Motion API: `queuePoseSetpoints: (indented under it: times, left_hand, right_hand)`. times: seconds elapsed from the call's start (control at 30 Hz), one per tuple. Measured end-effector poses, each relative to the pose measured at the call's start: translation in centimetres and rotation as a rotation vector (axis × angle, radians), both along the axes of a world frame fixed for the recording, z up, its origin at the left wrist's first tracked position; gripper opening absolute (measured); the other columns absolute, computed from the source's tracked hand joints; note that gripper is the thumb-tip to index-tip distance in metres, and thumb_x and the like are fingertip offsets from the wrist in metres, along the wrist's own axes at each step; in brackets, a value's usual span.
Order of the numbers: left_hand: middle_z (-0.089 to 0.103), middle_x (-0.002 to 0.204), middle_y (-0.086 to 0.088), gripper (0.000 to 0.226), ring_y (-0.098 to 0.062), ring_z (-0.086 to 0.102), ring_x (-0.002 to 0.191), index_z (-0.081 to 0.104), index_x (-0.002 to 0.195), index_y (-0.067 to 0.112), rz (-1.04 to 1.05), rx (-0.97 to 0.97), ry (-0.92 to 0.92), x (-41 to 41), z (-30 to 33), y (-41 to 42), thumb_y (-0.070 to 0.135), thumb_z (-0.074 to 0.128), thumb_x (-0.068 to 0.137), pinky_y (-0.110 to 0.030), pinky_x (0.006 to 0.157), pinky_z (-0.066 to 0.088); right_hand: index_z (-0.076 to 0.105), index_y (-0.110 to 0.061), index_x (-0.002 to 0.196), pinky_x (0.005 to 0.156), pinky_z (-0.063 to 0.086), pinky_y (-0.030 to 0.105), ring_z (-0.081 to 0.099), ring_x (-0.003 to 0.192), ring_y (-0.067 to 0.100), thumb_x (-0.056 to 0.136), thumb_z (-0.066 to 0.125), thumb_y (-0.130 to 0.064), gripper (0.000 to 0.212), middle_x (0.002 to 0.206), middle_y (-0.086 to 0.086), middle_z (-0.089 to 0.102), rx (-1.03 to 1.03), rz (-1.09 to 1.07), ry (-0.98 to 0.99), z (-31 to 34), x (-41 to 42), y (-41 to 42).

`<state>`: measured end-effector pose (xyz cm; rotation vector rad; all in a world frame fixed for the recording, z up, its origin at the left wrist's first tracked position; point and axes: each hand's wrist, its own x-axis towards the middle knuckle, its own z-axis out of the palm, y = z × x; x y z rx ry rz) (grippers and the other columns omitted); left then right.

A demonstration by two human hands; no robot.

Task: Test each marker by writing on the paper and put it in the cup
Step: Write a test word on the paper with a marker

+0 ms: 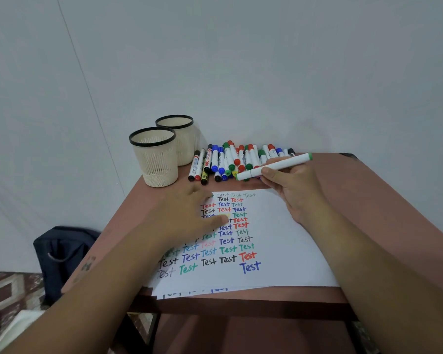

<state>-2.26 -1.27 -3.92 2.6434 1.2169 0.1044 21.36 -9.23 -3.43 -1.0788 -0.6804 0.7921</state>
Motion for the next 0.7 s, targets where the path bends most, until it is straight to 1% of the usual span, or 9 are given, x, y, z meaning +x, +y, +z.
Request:
queuePoseSetpoints:
  times: [0.07, 0.13, 0.2, 0.3, 0.37, 0.43, 0.53, 0.6, 0.7]
  left_hand:
    - [0.008, 0.165, 0.013, 0.107, -0.02, 0.013, 0.151, 0.013, 0.159, 0.039, -0.012, -0.044, 0.109, -0.3, -0.3, -1.0, 0.099, 0.024, 0.07, -0.048, 0.122, 0.02]
    - [-0.002, 0.168, 0.01, 0.111, -0.019, -0.001, 0.154, 0.001, 0.16, 0.037, -0.016, -0.018, 0.152, -0.7, -0.7, -1.7, 0.099, 0.016, 0.07, -0.047, 0.124, 0.005]
    - [-0.003, 0.168, 0.009, 0.111, -0.018, -0.004, 0.154, -0.001, 0.16, 0.036, -0.009, 0.002, 0.14, -1.0, -0.8, -1.8, 0.099, 0.014, 0.07, -0.047, 0.125, 0.002]
    - [-0.003, 0.168, 0.009, 0.114, -0.016, -0.005, 0.154, -0.001, 0.16, 0.036, -0.025, 0.008, 0.145, -0.9, -0.9, -1.3, 0.102, 0.011, 0.067, -0.049, 0.125, 0.002]
    - [-0.004, 0.168, 0.009, 0.116, -0.015, -0.006, 0.154, -0.002, 0.159, 0.036, -0.037, 0.015, 0.149, -1.1, -1.0, -0.8, 0.103, 0.007, 0.065, -0.05, 0.125, 0.002]
    - [-0.004, 0.168, 0.009, 0.114, -0.016, -0.005, 0.155, -0.001, 0.16, 0.036, -0.04, 0.019, 0.15, -1.5, -0.7, -0.3, 0.102, 0.008, 0.067, -0.05, 0.125, 0.003]
    - [-0.002, 0.168, 0.012, 0.11, -0.017, -0.002, 0.154, 0.002, 0.16, 0.036, -0.033, 0.001, 0.153, -2.1, -0.1, -0.1, 0.098, 0.016, 0.071, -0.047, 0.125, 0.005]
    - [0.0, 0.167, 0.016, 0.112, -0.017, 0.001, 0.154, 0.005, 0.16, 0.039, -0.014, -0.057, 0.111, -2.4, 0.1, 0.2, 0.1, 0.024, 0.068, -0.046, 0.125, 0.009]
    - [0.01, 0.164, 0.02, 0.116, -0.013, 0.014, 0.151, 0.019, 0.157, 0.043, 0.028, -0.195, -0.032, -2.9, 0.1, 1.0, 0.103, 0.037, 0.059, -0.044, 0.123, 0.02]
  right_hand:
    - [0.058, -0.007, 0.127, 0.084, 0.062, 0.036, 0.075, 0.104, 0.032, 0.084, 0.075, 0.012, 0.049, 0.101, 0.01, 0.076, 0.016, -0.038, -0.021, 0.4, -0.2, 0.0]
    - [0.04, -0.018, 0.143, 0.086, 0.062, 0.042, 0.077, 0.099, 0.028, 0.083, 0.077, 0.013, 0.077, 0.101, 0.003, 0.075, 0.038, -0.078, 0.008, 0.7, -0.5, 0.0]
    - [0.027, -0.031, 0.152, 0.087, 0.062, 0.046, 0.077, 0.098, 0.028, 0.082, 0.078, 0.012, 0.096, 0.107, 0.004, 0.073, 0.042, -0.102, 0.012, 0.9, -0.8, 0.0]
    - [0.015, -0.04, 0.156, 0.084, 0.064, 0.044, 0.077, 0.097, 0.027, 0.085, 0.076, 0.011, 0.107, 0.114, 0.011, 0.073, 0.032, -0.094, -0.067, 1.7, -1.1, -0.2]
    - [0.014, -0.04, 0.155, 0.081, 0.064, 0.04, 0.077, 0.096, 0.026, 0.086, 0.075, 0.009, 0.104, 0.112, 0.014, 0.074, 0.011, -0.074, -0.149, 2.4, -1.2, -0.3]
    - [0.018, -0.039, 0.152, 0.082, 0.064, 0.042, 0.077, 0.095, 0.026, 0.088, 0.075, 0.006, 0.097, 0.105, 0.012, 0.077, -0.015, -0.059, -0.215, 3.2, -1.2, -0.4]
    - [0.029, -0.036, 0.141, 0.086, 0.063, 0.048, 0.079, 0.085, 0.024, 0.093, 0.072, -0.002, 0.073, 0.094, 0.006, 0.078, -0.053, -0.074, -0.302, 5.0, -1.5, 0.2]
    - [0.033, -0.032, 0.134, 0.084, 0.064, 0.048, 0.079, 0.085, 0.023, 0.098, 0.063, -0.004, 0.055, 0.104, 0.012, 0.072, -0.027, -0.077, -0.296, 6.5, -2.0, 1.2]
    - [0.035, -0.027, 0.13, 0.079, 0.065, 0.045, 0.077, 0.093, 0.026, 0.1, 0.057, -0.002, 0.045, 0.117, 0.019, 0.061, 0.056, -0.069, -0.242, 8.7, -3.4, 3.7]
